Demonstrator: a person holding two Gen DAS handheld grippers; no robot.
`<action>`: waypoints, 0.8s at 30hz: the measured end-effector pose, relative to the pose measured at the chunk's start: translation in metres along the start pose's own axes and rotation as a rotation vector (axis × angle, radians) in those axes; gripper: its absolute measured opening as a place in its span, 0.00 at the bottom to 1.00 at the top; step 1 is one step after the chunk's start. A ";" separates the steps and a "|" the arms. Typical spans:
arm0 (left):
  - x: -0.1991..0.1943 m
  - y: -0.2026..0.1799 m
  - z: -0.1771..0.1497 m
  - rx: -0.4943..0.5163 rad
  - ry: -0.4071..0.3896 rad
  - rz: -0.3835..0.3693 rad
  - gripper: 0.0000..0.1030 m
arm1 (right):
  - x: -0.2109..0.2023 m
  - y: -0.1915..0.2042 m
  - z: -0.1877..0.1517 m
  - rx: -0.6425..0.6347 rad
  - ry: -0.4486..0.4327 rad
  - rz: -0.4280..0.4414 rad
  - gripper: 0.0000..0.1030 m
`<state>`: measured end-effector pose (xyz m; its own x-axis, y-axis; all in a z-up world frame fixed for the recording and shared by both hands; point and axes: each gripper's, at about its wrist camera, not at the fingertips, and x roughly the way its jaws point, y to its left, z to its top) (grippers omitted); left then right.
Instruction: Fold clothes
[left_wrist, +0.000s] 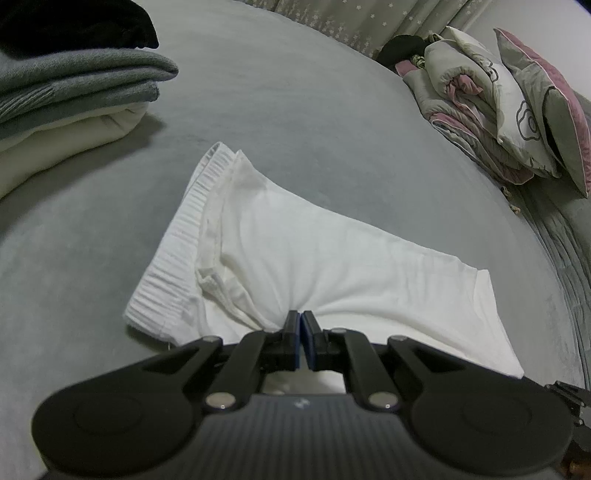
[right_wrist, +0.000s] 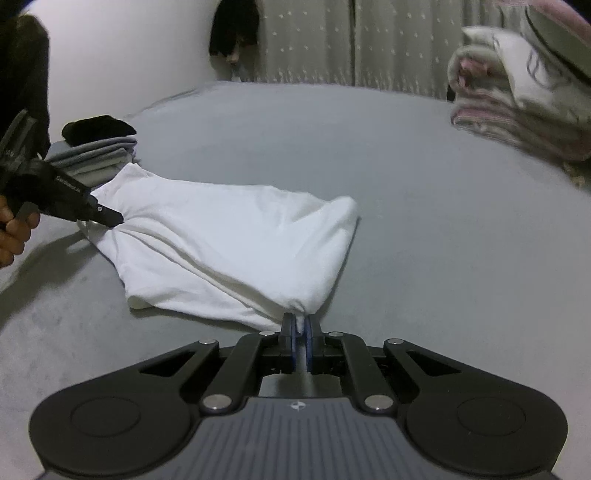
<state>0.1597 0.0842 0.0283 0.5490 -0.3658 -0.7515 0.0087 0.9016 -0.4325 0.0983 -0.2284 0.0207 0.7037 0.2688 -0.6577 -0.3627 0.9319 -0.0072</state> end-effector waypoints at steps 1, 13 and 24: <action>0.000 0.000 0.000 0.001 -0.001 0.001 0.06 | 0.000 0.004 0.000 -0.027 -0.007 -0.024 0.10; -0.001 0.000 0.000 0.023 -0.005 0.010 0.06 | 0.009 0.021 0.005 -0.036 -0.053 -0.172 0.12; -0.001 -0.001 0.000 0.037 -0.010 0.018 0.06 | 0.016 0.046 0.008 -0.089 -0.070 -0.361 0.21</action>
<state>0.1588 0.0840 0.0296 0.5576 -0.3476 -0.7538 0.0299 0.9159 -0.4002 0.0982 -0.1794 0.0159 0.8351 -0.0543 -0.5474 -0.1331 0.9456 -0.2968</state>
